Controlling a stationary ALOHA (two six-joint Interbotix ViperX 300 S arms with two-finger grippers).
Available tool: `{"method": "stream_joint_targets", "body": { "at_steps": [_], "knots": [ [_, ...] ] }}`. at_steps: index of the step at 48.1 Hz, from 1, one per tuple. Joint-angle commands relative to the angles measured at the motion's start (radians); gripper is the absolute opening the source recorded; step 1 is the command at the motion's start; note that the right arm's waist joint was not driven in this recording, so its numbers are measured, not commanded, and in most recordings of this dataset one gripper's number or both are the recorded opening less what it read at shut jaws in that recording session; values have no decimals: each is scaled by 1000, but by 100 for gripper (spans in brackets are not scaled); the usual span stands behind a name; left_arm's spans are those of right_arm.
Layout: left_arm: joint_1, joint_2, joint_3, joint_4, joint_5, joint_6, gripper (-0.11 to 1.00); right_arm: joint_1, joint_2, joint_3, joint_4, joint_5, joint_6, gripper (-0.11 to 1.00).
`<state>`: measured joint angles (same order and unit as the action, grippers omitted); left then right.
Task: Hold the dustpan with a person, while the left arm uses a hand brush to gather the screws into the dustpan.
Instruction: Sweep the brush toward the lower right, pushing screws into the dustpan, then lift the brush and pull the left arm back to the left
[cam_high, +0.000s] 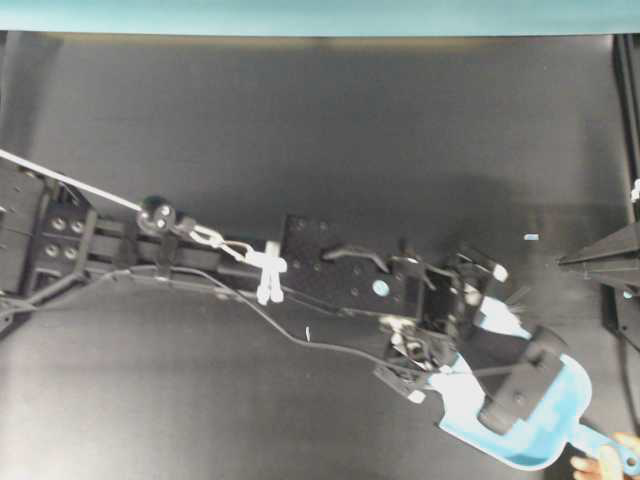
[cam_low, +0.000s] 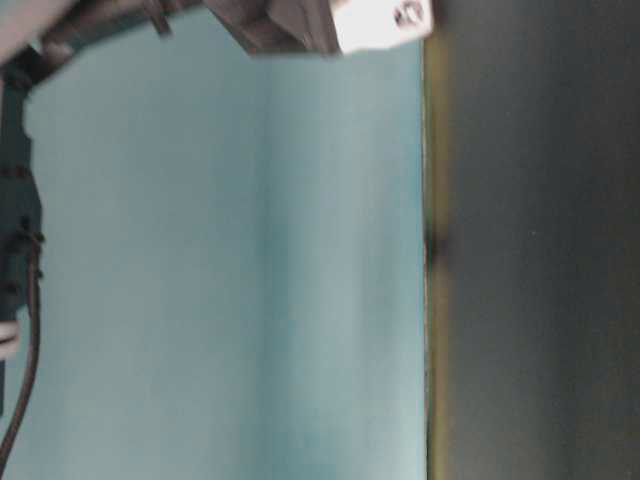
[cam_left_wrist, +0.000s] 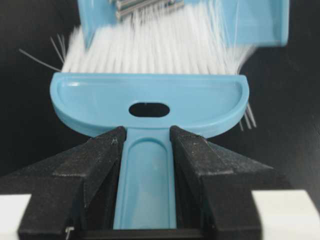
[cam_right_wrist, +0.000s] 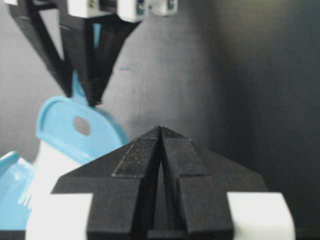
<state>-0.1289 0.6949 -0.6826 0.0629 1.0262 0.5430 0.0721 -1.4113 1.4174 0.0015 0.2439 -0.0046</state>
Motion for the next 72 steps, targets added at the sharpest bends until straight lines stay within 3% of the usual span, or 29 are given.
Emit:
{"method": "stream_joint_targets", "body": {
  "at_steps": [1, 11, 24, 43, 51, 56, 66, 72],
  "knots": [
    [-15, 11, -69, -3, -9, 15, 32, 0, 5, -5, 0, -11, -6, 0],
    [-23, 63, -138, -3, -60, 21, 32, -2, 3, -5, 0, -11, -6, 0],
    [-23, 64, -137, -5, -104, -2, 32, 0, 3, -5, 0, -11, -6, 0],
    [17, -186, -95, -3, -6, 2, 32, 0, 3, -5, 0, -11, -6, 0],
    [43, -282, 44, -3, 143, -9, 32, 0, 3, -5, 0, -11, -5, 0],
    [52, -337, 186, -5, 147, -23, 32, -2, 2, -5, 0, -11, -6, 0],
    [77, -480, 486, -5, -12, -61, 32, 0, 0, -5, 0, -11, -6, 0],
    [109, -577, 680, -5, -193, -118, 32, -2, -2, -5, 0, -11, -6, 0]
  ]
}}
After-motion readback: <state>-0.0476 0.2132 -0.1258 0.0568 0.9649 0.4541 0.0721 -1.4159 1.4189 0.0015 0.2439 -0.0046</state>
